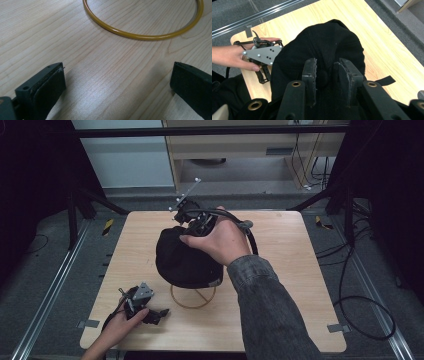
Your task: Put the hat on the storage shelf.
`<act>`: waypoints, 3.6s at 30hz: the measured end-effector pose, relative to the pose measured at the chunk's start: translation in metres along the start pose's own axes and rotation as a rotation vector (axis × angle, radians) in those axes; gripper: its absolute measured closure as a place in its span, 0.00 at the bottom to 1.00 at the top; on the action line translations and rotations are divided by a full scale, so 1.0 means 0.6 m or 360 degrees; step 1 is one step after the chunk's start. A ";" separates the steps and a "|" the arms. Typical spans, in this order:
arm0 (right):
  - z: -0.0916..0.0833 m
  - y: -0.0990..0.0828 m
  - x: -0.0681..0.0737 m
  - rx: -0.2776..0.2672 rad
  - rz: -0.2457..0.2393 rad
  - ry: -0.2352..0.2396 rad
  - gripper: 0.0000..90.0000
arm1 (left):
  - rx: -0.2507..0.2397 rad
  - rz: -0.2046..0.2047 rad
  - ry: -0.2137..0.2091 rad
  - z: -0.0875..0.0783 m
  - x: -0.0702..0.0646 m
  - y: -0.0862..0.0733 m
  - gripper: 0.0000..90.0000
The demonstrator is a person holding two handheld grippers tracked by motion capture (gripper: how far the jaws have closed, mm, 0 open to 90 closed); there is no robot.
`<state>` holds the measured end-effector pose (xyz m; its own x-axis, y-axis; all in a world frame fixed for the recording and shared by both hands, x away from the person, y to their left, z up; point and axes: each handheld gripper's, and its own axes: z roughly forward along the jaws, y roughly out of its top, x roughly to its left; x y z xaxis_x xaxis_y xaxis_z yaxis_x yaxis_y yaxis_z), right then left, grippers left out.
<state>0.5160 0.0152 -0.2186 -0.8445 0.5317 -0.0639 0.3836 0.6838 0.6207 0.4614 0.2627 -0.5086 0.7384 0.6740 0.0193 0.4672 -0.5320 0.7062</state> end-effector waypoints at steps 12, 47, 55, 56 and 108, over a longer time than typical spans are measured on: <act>-0.012 -0.007 0.001 -0.0069 0.0027 -0.0009 0.69 | -0.0001 -0.0001 0.0000 0.000 0.000 0.000 0.00; -0.012 -0.052 -0.005 -0.0181 0.0161 -0.0095 0.13 | -0.0006 -0.0002 0.0002 0.000 0.000 0.000 0.00; -0.026 -0.067 -0.002 -0.0243 0.0123 -0.0137 0.07 | -0.0006 -0.0001 0.0002 0.000 0.000 0.000 0.00; -0.027 -0.070 -0.002 -0.0244 0.0113 -0.0147 0.07 | -0.0006 -0.0002 0.0002 0.000 0.000 0.000 0.00; -0.033 -0.314 -0.042 -0.0228 0.0360 -0.0352 0.15 | -0.0008 0.0001 0.0004 0.000 0.000 0.000 0.00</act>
<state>0.4577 -0.1370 -0.3181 -0.6367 0.7679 -0.0702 0.4822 0.4676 0.7409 0.4612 0.2625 -0.5089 0.7375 0.6750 0.0216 0.4644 -0.5300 0.7095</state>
